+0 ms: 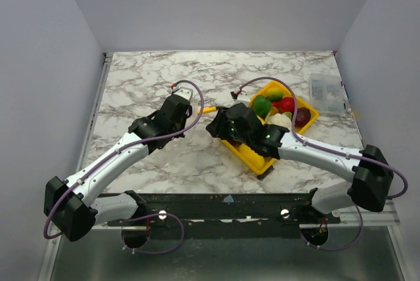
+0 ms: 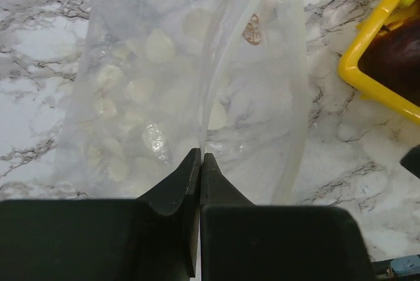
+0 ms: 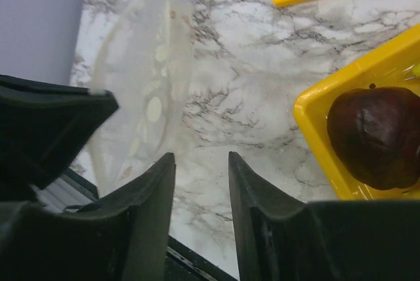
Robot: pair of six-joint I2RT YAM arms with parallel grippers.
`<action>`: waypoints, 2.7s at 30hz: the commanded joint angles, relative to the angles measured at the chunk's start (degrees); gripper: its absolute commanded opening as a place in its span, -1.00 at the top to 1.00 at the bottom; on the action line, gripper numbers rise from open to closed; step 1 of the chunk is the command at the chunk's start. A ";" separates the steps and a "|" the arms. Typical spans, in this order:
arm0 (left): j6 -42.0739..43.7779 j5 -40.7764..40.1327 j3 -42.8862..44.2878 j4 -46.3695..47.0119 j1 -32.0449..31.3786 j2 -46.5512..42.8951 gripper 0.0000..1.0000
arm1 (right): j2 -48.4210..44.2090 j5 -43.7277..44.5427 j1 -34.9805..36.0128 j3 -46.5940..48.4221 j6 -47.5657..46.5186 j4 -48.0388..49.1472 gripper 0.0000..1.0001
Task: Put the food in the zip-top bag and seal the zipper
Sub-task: Open the zipper of the food storage bag at the center of the board, then pick up the fake fruit from the bin.
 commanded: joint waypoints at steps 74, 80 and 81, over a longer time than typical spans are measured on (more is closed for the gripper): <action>-1.38 14.26 1.57 1.96 2.35 0.52 1.00 | -0.69 21.04 -11.85 -4.86 -1.35 -32.49 -0.10; -2.01 15.19 1.10 2.01 2.77 -0.12 1.00 | -8.35 17.61 -11.85 -4.14 -6.05 -28.11 0.37; -2.11 15.43 0.96 2.07 2.71 -0.42 1.00 | -9.79 15.66 -11.80 -4.72 -7.07 -26.03 0.42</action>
